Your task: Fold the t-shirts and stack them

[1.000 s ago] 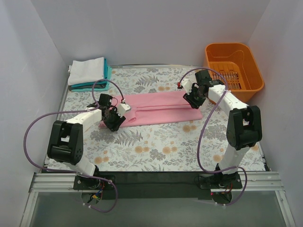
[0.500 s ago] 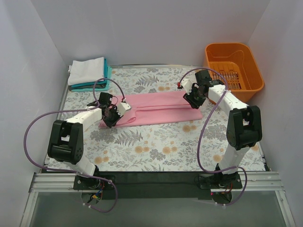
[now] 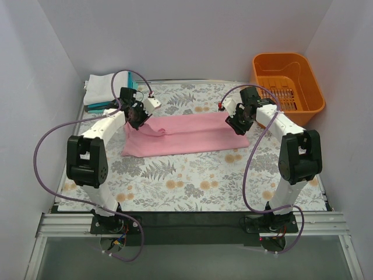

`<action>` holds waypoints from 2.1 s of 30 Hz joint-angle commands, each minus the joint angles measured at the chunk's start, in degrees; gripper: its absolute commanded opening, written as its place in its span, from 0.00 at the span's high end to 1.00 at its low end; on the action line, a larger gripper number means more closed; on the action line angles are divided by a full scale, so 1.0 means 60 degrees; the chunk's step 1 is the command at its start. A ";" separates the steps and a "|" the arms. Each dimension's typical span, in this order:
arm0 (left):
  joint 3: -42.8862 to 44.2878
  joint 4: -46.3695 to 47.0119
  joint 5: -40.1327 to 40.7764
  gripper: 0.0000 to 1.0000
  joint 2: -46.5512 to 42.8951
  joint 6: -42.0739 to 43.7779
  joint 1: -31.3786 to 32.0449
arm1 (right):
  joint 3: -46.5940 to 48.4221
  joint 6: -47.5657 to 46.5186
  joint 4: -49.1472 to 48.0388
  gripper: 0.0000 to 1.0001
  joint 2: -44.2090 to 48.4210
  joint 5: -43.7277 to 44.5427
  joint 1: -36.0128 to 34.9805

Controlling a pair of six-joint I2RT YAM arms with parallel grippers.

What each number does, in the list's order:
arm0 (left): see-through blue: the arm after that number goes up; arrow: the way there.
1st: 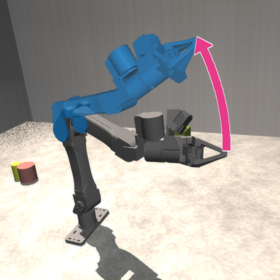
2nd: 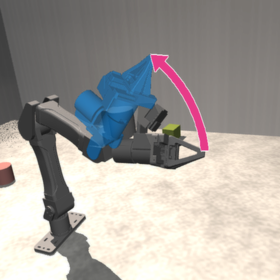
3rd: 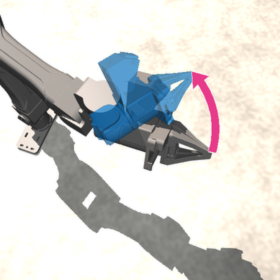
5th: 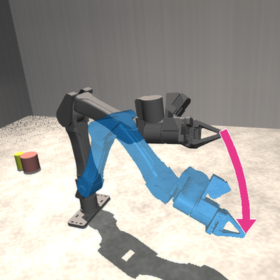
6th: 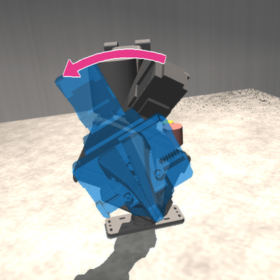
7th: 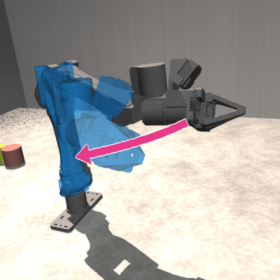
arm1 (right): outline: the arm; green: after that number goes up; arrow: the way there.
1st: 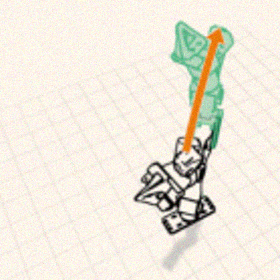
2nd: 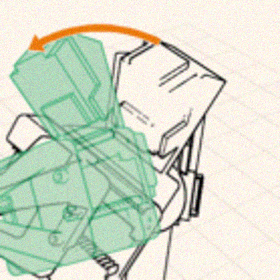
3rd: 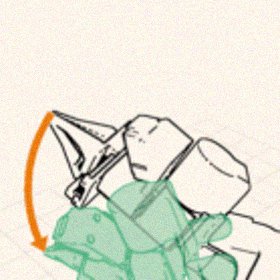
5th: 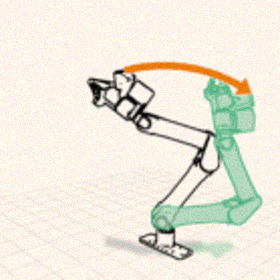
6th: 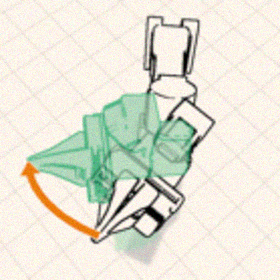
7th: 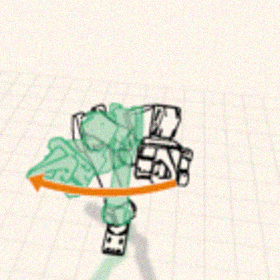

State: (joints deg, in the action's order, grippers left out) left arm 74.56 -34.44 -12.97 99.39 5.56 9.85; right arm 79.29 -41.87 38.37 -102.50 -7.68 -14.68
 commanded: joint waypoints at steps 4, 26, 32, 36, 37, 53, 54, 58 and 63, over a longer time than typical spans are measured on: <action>0.2202 0.0437 0.0008 1.00 0.1947 -0.0150 -0.0601 | 0.0350 0.0020 0.0153 0.56 -0.0129 -0.0170 0.0029; -0.0501 0.1168 -0.1119 0.66 -0.0348 -0.4090 -0.0982 | 0.1347 0.0679 -0.0475 0.64 -0.2208 -0.0376 0.0000; -0.2040 0.1417 -0.1003 0.66 -0.0876 -0.4443 -0.0982 | -0.0072 0.0255 -0.0872 0.69 -0.2094 0.0210 0.0000; -0.2846 0.1448 -0.0520 0.67 -0.0906 -0.4501 -0.0982 | -0.1303 0.0006 -0.1165 0.69 -0.1434 0.0416 0.0014; -0.3094 0.1389 -0.0446 0.67 -0.1008 -0.4516 -0.0982 | -0.1465 -0.0053 -0.1223 0.68 -0.1288 0.0460 0.0000; -0.0024 0.0671 -0.1515 0.59 -0.0383 -0.4735 -0.0996 | -0.1086 0.0210 0.0167 0.53 0.0369 -0.0755 -0.0044; 0.0270 0.0758 -0.1442 0.59 0.0157 -0.4765 -0.1011 | -0.0955 0.0268 0.0226 0.52 0.0384 -0.0770 -0.0030; 0.1311 0.0949 -0.1179 0.59 0.1318 -0.4970 -0.1070 | -0.0793 0.0371 0.0343 0.52 0.0442 -0.0770 -0.0044; 0.1767 0.0978 -0.1221 0.59 0.1905 -0.5072 -0.1084 | -0.0763 0.0342 0.0358 0.52 0.0559 -0.0653 -0.0044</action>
State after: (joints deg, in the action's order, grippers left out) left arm 83.09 -27.92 -20.18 111.26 -23.94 3.68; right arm 72.97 -40.45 39.07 -101.45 -10.85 -14.76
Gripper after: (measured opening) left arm 0.412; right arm 0.477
